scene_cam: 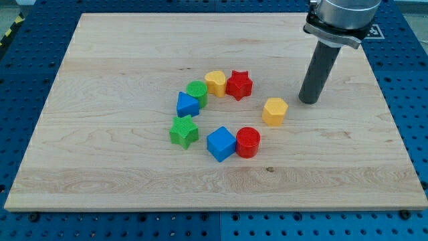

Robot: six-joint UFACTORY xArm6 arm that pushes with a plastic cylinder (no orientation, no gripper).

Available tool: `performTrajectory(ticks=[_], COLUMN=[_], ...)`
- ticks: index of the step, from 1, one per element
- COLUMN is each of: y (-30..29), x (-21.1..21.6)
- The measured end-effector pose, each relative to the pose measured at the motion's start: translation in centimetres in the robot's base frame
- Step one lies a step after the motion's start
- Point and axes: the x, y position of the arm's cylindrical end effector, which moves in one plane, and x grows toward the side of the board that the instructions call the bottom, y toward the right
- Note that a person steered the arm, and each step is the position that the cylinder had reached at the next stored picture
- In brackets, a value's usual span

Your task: Push yellow hexagon towards bottom center of the board

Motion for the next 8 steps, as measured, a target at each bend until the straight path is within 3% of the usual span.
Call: performTrajectory(ticks=[8], y=[-6.6], x=[1.4])
